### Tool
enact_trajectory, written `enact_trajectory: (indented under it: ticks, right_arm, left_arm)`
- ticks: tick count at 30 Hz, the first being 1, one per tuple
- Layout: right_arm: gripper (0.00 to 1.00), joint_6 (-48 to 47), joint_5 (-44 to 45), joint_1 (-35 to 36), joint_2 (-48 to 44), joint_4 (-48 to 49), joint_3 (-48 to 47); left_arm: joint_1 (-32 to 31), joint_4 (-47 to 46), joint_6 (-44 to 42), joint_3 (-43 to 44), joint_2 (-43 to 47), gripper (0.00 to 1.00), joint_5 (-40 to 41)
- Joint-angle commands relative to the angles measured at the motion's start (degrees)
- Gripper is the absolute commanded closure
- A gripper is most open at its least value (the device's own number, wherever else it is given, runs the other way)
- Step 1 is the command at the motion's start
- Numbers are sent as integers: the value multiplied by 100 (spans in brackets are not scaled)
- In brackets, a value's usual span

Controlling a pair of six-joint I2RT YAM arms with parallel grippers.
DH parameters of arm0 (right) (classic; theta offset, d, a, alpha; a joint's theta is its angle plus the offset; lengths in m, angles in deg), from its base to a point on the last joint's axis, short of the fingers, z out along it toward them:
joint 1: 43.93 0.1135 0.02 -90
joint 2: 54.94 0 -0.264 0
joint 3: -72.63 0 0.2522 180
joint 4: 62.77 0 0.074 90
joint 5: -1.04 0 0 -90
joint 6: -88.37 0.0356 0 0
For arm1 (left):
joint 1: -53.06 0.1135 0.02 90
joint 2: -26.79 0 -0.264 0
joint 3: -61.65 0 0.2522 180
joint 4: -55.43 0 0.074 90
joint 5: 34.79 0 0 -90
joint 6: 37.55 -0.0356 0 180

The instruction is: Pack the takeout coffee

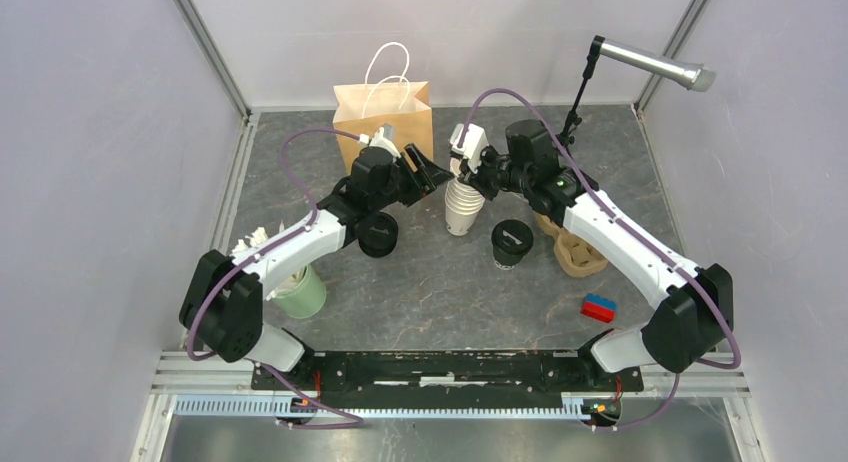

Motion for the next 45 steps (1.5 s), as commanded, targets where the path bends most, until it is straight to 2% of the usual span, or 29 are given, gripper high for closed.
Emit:
enact_trajectory:
  ticks: [1,36,45]
  right_arm:
    - [100,-41,-104,22,-216,377,11]
    - [100,-418,179,276,-805,1726,532]
    - [100,-511,181,304,-885,1806,602]
  left_arm:
    - [-13,-394,264,25,23,31,42]
    - [-76,27,81,121,-507,34,52]
    - [-101,121,29,200,-604,34,57]
